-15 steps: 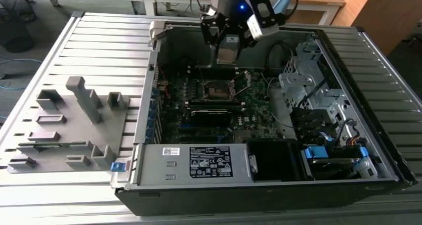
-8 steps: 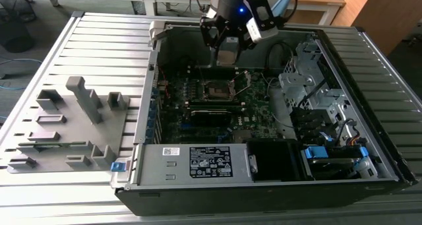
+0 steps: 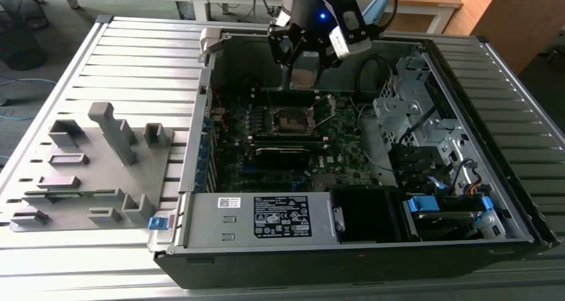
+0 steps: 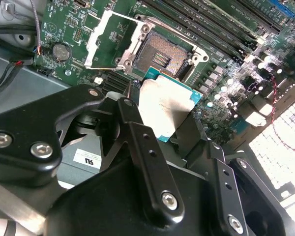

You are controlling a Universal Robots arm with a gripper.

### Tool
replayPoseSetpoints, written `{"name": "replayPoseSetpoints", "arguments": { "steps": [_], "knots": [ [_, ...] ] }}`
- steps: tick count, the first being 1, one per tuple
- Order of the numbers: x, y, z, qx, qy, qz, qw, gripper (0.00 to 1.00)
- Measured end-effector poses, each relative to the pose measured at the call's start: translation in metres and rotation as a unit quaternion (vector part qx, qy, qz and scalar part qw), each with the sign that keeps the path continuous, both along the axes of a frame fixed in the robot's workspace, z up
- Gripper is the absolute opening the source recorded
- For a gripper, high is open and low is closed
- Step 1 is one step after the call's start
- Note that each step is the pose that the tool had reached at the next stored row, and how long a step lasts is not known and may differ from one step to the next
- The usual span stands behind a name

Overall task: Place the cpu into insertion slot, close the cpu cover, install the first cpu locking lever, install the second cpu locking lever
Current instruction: 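Place the cpu into insertion slot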

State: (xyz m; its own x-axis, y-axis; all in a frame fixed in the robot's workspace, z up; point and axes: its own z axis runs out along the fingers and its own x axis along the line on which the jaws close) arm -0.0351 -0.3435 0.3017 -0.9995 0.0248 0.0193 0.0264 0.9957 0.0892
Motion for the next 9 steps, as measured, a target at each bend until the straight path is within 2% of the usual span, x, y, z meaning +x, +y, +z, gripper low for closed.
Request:
{"name": "replayPoseSetpoints", "arguments": {
  "steps": [9],
  "knots": [
    [0.0, 0.0, -0.002, -0.0003, 0.0001, 0.0, 1.0, 0.54]
  ]
}}
